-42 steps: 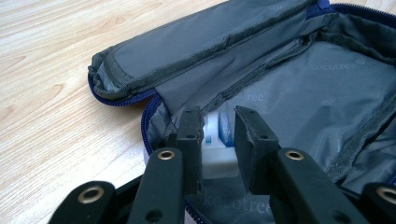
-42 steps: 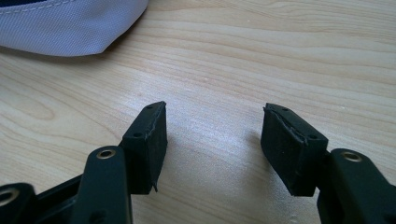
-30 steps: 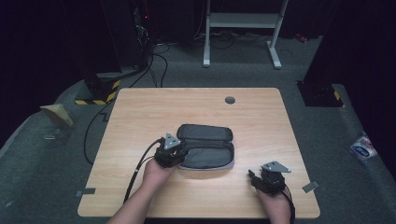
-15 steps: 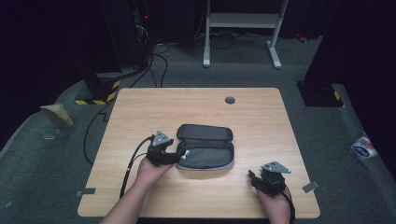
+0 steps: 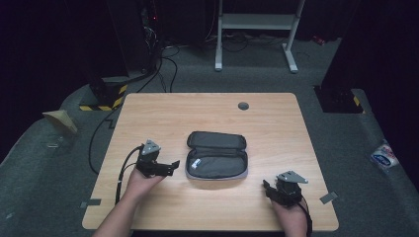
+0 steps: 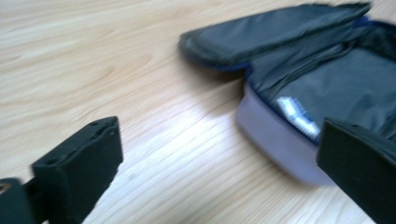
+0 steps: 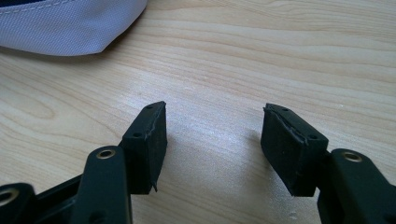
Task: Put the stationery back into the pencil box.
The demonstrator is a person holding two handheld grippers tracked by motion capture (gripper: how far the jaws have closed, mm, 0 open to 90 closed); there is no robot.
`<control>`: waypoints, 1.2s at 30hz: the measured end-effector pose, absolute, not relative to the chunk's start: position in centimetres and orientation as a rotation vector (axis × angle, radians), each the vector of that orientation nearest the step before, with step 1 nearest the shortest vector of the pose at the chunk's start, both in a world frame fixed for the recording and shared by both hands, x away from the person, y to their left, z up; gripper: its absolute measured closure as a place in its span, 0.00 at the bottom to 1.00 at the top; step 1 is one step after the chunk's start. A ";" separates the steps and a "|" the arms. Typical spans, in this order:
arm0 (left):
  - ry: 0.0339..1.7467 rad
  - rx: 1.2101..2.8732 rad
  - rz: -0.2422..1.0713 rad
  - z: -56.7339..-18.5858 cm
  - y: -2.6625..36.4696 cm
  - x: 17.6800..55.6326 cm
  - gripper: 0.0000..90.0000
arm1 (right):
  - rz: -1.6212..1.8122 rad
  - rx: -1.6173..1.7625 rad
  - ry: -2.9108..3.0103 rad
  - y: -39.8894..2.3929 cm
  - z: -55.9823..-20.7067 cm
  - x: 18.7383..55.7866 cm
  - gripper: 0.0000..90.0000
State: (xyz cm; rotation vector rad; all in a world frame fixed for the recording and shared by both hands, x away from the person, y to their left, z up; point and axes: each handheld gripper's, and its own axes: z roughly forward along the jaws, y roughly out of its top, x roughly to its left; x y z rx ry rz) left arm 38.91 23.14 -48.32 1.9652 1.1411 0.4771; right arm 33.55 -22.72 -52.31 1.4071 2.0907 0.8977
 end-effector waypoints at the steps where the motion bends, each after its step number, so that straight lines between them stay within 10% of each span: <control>1: 1.150 1.965 0.482 -48.5 23.5 38.8 0.00 | 0.898 1.408 2.091 -22.7 -52.3 33.6 0.45; 36: 1.308 2.029 0.552 -53.1 29.3 32.7 0.03 | 0.895 1.414 2.081 -22.7 -52.3 33.5 0.44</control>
